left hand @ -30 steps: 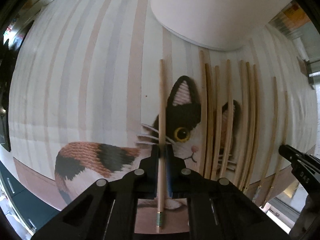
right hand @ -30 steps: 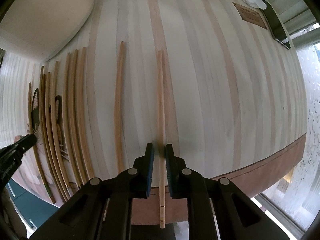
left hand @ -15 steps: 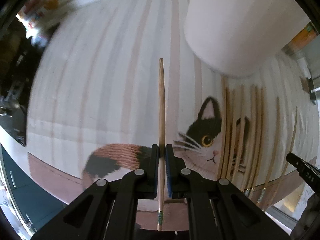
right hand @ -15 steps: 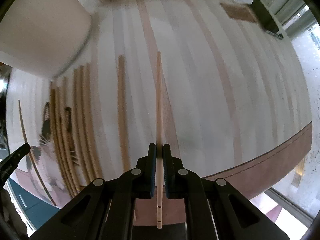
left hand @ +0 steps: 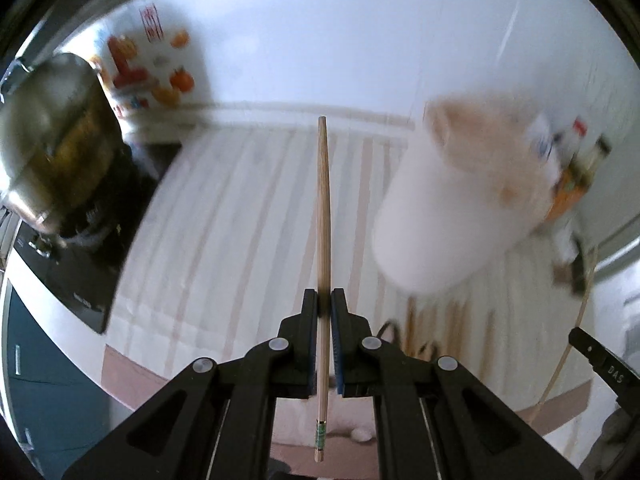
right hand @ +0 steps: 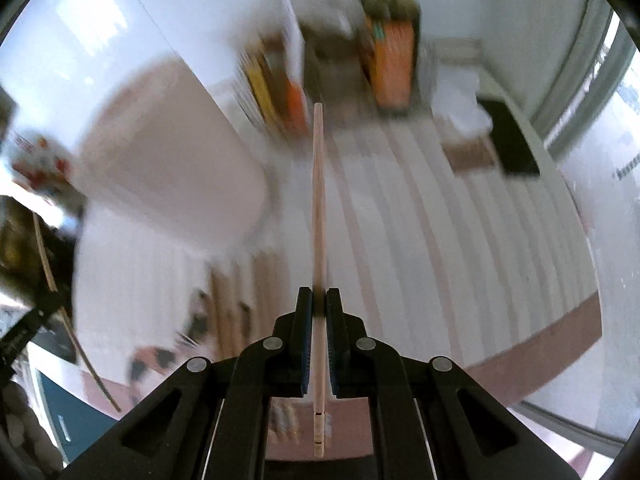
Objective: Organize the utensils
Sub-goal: 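Lift the held chopsticks upright off the mat with both tools, then carry both chopsticks over the pink holder and lower them into it, then open the right tool while the left tool releases its chopstick into the holder, then grasp another chopstick with the left tool while the right tool grasps one too, then lift and carry both chopsticks upright into the pink holder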
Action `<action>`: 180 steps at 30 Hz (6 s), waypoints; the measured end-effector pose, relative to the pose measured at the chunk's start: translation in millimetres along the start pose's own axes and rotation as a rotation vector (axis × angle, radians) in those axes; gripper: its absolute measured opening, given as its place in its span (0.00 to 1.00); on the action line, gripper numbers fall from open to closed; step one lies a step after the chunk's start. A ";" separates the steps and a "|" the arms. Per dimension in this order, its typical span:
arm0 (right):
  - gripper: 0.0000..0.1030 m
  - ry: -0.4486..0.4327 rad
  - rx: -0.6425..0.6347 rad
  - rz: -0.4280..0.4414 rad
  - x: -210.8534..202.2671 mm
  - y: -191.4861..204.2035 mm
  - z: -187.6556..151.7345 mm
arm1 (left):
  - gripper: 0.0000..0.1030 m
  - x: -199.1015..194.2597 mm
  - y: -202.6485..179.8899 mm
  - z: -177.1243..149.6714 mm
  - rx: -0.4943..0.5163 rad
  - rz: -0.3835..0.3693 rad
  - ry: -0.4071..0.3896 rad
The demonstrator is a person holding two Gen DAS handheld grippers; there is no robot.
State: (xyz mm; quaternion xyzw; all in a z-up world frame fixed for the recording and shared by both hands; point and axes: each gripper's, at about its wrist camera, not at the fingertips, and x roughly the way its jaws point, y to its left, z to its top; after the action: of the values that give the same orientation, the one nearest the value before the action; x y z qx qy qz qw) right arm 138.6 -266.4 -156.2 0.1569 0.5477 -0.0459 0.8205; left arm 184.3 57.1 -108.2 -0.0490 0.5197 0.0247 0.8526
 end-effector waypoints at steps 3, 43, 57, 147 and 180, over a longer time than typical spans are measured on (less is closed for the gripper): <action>0.07 -0.081 0.010 0.065 -27.5 13.8 29.3 | 0.04 -38.1 2.5 30.5 -0.037 -0.042 -0.090; 0.07 -0.389 -0.133 0.302 15.9 116.1 194.2 | 0.04 28.2 -67.2 178.5 -0.083 -0.145 -0.270; 0.46 -0.306 -0.148 0.296 -11.9 106.5 165.6 | 0.71 -28.9 -45.1 147.6 -0.006 -0.131 -0.259; 0.07 0.348 -0.154 -0.188 156.9 6.9 -70.7 | 0.04 165.4 -36.7 -101.2 0.179 -0.087 0.399; 0.07 -0.326 -0.052 0.197 -95.1 57.7 79.2 | 0.04 -99.2 -26.8 80.9 0.046 -0.278 -0.246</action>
State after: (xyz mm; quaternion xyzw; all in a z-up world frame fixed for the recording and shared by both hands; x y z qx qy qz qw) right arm 185.3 -245.4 -29.6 0.1789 0.3907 0.0241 0.9026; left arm 212.9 40.2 18.3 -0.0974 0.4001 -0.0998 0.9058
